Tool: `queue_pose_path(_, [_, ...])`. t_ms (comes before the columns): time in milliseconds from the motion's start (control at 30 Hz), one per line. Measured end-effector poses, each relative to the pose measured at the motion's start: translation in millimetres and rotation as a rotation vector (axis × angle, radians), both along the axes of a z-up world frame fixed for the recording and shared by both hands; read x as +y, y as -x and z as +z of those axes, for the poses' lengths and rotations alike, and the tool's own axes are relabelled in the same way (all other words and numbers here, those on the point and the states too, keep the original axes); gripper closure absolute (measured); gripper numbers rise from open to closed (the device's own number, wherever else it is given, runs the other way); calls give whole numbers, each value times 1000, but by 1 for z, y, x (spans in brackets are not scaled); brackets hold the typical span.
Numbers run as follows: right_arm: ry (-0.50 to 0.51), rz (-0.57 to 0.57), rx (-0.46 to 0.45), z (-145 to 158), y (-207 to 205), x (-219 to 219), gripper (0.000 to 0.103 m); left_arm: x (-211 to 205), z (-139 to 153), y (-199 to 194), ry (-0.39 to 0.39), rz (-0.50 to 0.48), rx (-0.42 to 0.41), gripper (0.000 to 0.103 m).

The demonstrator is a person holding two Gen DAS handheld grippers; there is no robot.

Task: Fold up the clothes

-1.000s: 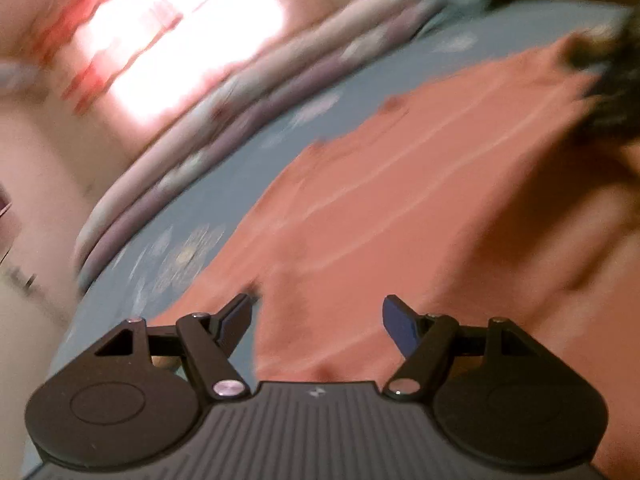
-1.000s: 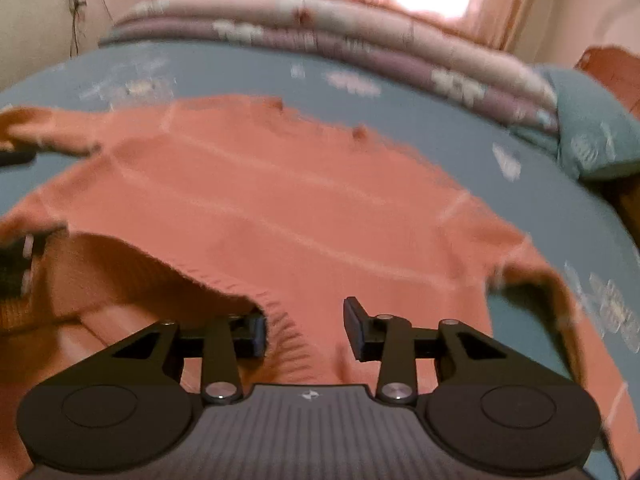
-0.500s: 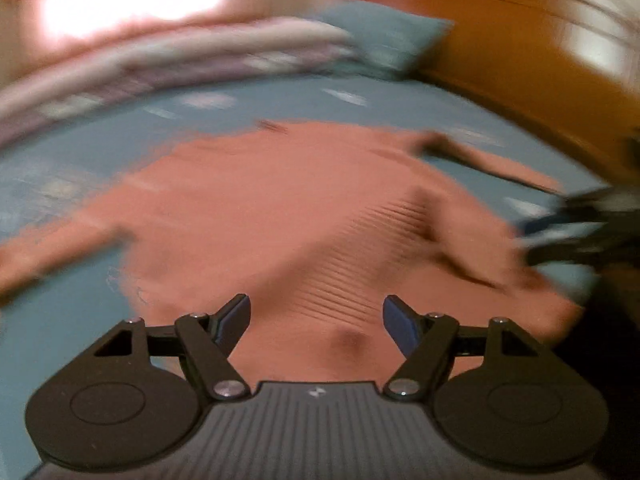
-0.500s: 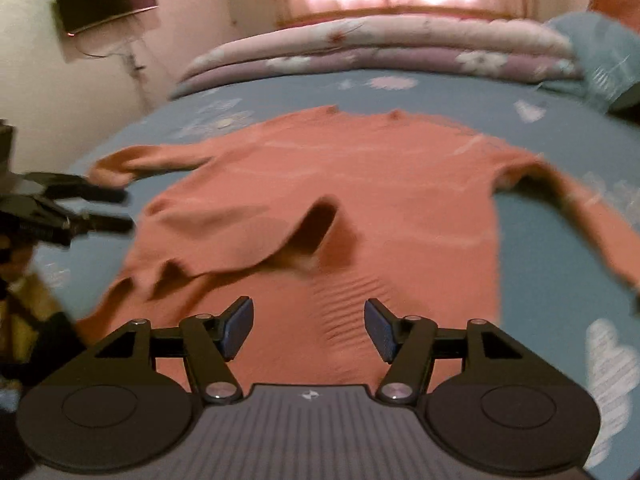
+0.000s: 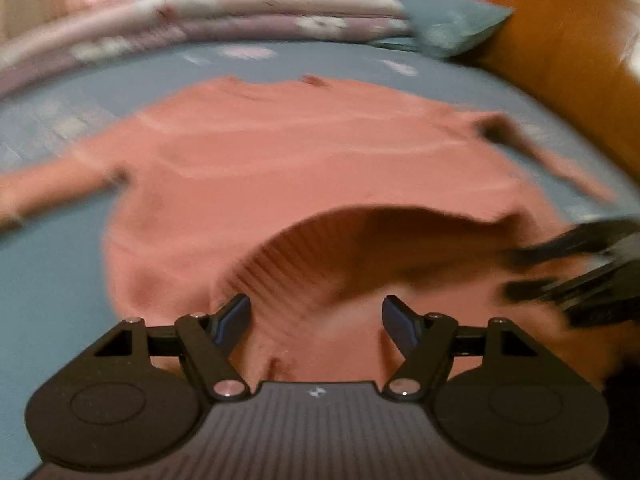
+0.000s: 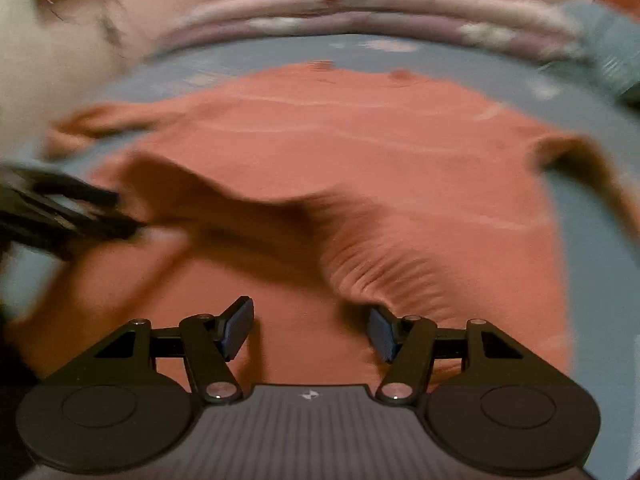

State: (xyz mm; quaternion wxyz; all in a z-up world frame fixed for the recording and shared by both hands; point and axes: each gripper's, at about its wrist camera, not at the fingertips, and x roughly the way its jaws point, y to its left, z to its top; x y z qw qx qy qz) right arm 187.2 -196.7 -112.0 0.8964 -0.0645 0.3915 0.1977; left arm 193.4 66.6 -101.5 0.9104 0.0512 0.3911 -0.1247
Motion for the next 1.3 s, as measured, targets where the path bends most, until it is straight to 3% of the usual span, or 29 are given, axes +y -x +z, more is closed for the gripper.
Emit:
queue_pose_path(33, [46,-32,-23,0,-4,-2,37,2,0,-6,-37,30,-1,30])
queue_pose_path(100, [108,-80,-37,1,-7,-8,38,10,0,-9,-37,64,20,30])
queue_pose_path(167, [59,-93,-4,6,-2,-13,38,14,7,-5,7,74,32,31])
queue_pose_path(233, [1,-87,31,9,7,-17,37,11,19,11,82,23,15,30])
queue_pose_path(333, [-14,-80,70,8,19,-20,37,2,30,38,203,-131,18,29])
queue_pose_path(467, [27,-111,51,5,17,-19,36,-8,8,45,251,-215,169,28])
queue_pose_path(533, [48,-127,42,3,15,-18,36,-9,-8,37,170,-149,180,29])
queue_pose_path(600, [68,-143,32,1,14,-17,36,-1,-14,29,182,-65,156,30])
queue_pose_path(667, [88,-158,23,-1,12,-16,34,6,-13,22,251,-8,140,28])
queue_pose_path(733, [109,-174,13,-3,11,-16,27,6,-17,15,206,46,99,27])
queue_pose_path(833, [149,-205,4,-4,9,-16,29,0,-22,11,-22,124,44,26])
queue_pose_path(867, [184,-232,12,-2,9,-18,29,2,-22,12,-53,135,44,25])
queue_pose_path(933, [275,-259,9,0,9,-27,38,8,-20,13,-82,162,60,25])
queue_pose_path(1000, [377,-272,-1,0,11,-39,61,10,-18,13,-101,158,70,24])
queue_pose_path(1033, [417,-274,-8,0,13,-44,88,9,-18,12,-104,161,72,24])
queue_pose_path(1133, [457,-255,-17,-3,22,-51,87,4,-16,15,-126,167,69,24])
queue_pose_path(1200, [466,-235,-17,-1,28,-41,80,3,-12,20,-115,159,76,28])
queue_pose_path(1267, [404,-213,-8,5,34,-36,51,6,-3,27,-61,106,81,28])
queue_pose_path(1300, [360,-198,-14,10,39,-36,46,8,3,30,-29,68,82,27])
